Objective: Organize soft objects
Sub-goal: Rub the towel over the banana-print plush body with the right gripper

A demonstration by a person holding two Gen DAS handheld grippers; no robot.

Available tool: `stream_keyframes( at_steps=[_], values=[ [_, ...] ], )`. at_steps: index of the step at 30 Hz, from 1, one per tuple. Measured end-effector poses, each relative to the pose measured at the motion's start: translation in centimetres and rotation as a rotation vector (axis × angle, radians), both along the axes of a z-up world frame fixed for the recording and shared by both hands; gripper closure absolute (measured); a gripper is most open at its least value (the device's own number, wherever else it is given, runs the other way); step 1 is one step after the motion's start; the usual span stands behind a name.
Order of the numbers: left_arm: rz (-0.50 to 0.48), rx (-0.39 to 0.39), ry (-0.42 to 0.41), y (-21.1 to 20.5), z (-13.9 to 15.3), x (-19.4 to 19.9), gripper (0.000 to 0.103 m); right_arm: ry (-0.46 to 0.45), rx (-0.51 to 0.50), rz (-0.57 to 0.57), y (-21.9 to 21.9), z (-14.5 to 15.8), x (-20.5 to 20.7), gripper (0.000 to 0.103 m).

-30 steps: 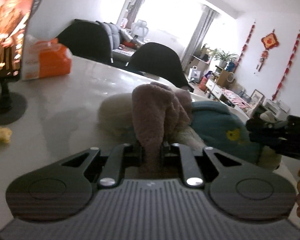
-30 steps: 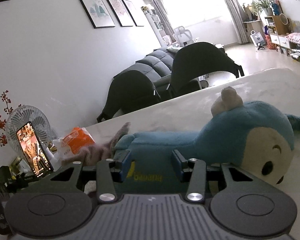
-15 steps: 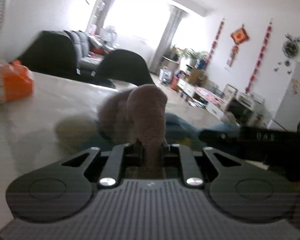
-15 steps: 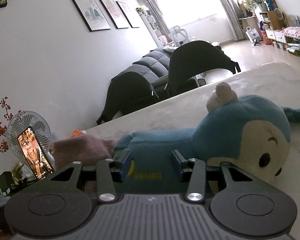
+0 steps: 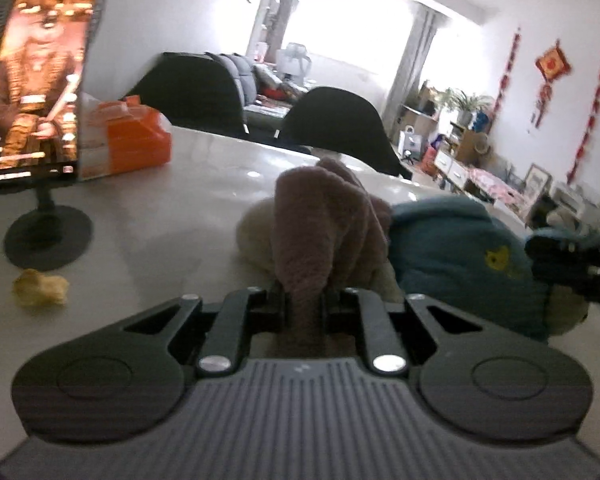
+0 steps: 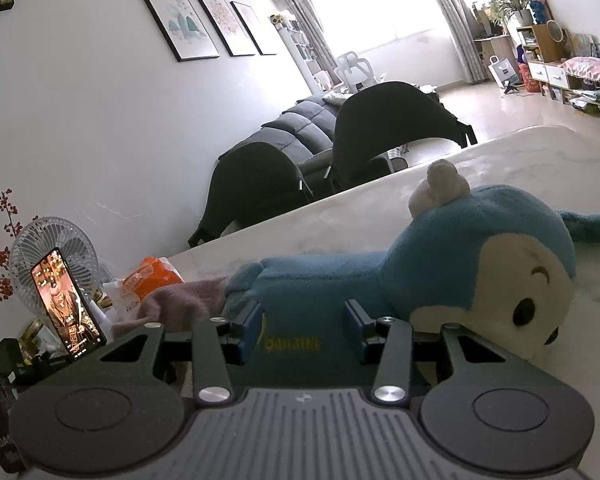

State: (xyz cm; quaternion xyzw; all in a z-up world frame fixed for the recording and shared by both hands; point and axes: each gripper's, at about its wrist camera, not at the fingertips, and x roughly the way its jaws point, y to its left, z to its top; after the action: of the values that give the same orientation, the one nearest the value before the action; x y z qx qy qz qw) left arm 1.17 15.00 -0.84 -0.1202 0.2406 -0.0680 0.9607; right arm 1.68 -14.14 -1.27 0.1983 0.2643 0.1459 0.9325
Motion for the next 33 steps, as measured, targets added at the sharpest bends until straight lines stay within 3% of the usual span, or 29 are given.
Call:
stream_keyframes(
  at_steps=[7,13,17,25,29,33],
  values=[
    [-0.137,-0.041,-0.104,-2.5,3.1,-1.2,0.089,0.001,0.008,-0.003,-0.1,-0.1,-0.3,0.053],
    [-0.235,-0.015,-0.077,-6.0,1.7,0.5,0.089,0.007,0.020,-0.009,-0.4,-0.2,-0.6,0.053],
    [-0.223,-0.007,-0.059,-6.1,0.1,1.0,0.089,0.011,0.023,-0.012,-0.6,-0.3,-0.7,0.053],
    [-0.129,-0.010,-0.020,-3.2,-0.3,0.5,0.089,0.011,0.034,-0.007,-0.8,-0.5,-0.7,0.052],
    [-0.039,0.072,-0.001,-2.6,-0.4,0.4,0.089,0.013,0.041,-0.007,-1.0,-0.5,-0.7,0.052],
    [-0.029,0.019,-0.006,-1.8,0.5,0.1,0.089,0.015,0.047,-0.007,-1.1,-0.6,-0.7,0.052]
  ],
)
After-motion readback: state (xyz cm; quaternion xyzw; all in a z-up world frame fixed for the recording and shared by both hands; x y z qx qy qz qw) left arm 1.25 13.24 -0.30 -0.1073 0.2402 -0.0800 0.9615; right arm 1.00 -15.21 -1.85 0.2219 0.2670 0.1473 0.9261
